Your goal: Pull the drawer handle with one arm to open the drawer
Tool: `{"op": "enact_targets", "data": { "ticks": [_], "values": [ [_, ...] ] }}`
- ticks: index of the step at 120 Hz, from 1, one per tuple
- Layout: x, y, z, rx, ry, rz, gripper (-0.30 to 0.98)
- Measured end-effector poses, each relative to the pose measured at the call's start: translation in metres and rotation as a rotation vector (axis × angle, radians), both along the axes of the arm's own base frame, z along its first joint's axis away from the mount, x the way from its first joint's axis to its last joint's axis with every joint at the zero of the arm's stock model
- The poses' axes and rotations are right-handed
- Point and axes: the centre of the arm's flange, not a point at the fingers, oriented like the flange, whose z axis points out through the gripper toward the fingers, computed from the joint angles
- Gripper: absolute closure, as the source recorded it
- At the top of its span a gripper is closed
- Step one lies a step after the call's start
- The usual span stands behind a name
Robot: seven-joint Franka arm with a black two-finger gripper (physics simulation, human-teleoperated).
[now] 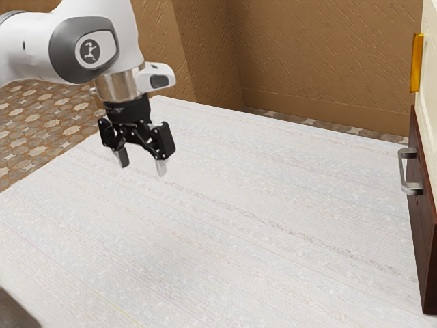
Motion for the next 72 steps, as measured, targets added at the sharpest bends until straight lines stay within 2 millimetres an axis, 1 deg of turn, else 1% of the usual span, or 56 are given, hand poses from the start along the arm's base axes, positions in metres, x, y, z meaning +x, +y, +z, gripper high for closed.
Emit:
{"op": "enact_targets", "data": {
  "ticks": [24,28,31,36,40,44,48,54,66,72],
  "values": [
    [0.003,0.008,0.003,0.004,-0.032,0.02,0.0],
    [0.002,0.008,0.007,0.006,-0.041,0.021,0.0],
    [0.002,0.008,0.019,0.011,-0.064,0.022,0.0],
    [-0.003,0.005,0.054,0.022,-0.129,0.019,0.0],
    [-0.007,0.0,0.076,0.024,-0.168,0.013,0.0],
    [-0.009,-0.008,0.088,0.022,-0.195,0.0,0.0],
    [-0.006,-0.018,0.092,0.019,-0.21,-0.019,0.0],
    [0.006,-0.041,0.085,0.011,-0.215,-0.059,0.0],
    [0.027,-0.098,0.063,-0.026,-0.205,-0.141,0.0],
    [0.037,-0.114,0.051,-0.052,-0.201,-0.156,0.0]
  ]
}}
